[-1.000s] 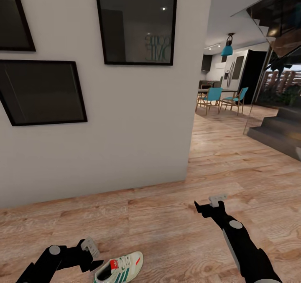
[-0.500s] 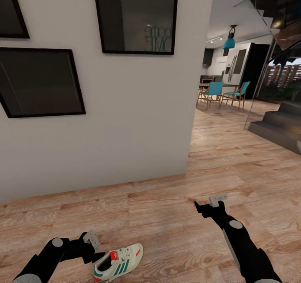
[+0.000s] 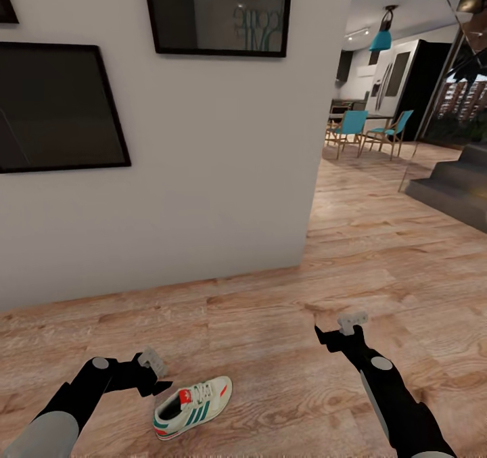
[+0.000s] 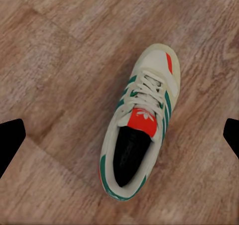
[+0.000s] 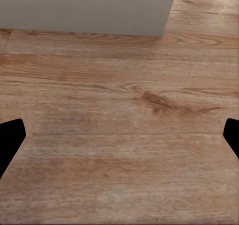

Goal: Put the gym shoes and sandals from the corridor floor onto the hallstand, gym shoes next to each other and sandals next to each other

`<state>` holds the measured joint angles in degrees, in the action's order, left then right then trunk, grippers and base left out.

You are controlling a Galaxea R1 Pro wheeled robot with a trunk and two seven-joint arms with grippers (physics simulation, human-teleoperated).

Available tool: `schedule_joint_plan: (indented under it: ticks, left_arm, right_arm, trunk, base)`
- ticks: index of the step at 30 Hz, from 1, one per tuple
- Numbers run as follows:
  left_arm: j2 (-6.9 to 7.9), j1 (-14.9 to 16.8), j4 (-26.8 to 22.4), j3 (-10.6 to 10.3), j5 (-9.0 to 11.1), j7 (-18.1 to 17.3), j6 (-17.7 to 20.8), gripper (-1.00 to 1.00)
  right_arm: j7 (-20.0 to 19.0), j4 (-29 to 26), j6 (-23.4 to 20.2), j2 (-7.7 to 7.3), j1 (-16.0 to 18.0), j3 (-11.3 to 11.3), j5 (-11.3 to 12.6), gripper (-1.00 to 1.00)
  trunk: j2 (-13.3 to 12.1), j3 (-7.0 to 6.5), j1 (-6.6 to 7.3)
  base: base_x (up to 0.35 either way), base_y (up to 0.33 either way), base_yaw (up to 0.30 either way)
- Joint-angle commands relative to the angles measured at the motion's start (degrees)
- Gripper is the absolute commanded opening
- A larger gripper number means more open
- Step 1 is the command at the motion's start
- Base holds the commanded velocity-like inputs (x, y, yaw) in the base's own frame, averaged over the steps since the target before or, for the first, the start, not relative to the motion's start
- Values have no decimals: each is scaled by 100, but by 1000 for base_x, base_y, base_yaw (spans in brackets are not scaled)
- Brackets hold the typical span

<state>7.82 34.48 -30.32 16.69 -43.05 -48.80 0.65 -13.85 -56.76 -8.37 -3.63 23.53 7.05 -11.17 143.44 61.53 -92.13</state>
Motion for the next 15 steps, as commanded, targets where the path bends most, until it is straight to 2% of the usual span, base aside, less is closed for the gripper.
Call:
schedule_joint_plan:
  ticks: [1,9,12,13,15]
  left_arm:
    - [-6,31,-7,36,-38,-41,43,100]
    - [-11,185,-8,-23,-59,-101,200,100]
    - [-9,232,-8,-95,-61,-172,216,100]
    - [-7,263,-8,-193,-66,-259,229,100]
    - [-6,278,-8,-263,-68,-309,234,100]
  right_arm:
    - [-42,-11,-24,5,2,16,-55,100]
    - [-39,-11,-24,8,2,16,-55,100]
    - [-40,-11,-24,10,2,16,-54,100]
    - [-41,-11,-24,10,2,16,-55,100]
    - [-42,-11,-24,11,2,16,-55,100]
  trunk:
    - [4,38,-1]
    - [15,288,-22]
    - [19,381,-29]
    - [20,412,-32]
    - [23,475,-37]
  base:
    - [0,0,0]
    - [0,0,0]
    - [0,0,0]
    - [0,0,0]
    - [0,0,0]
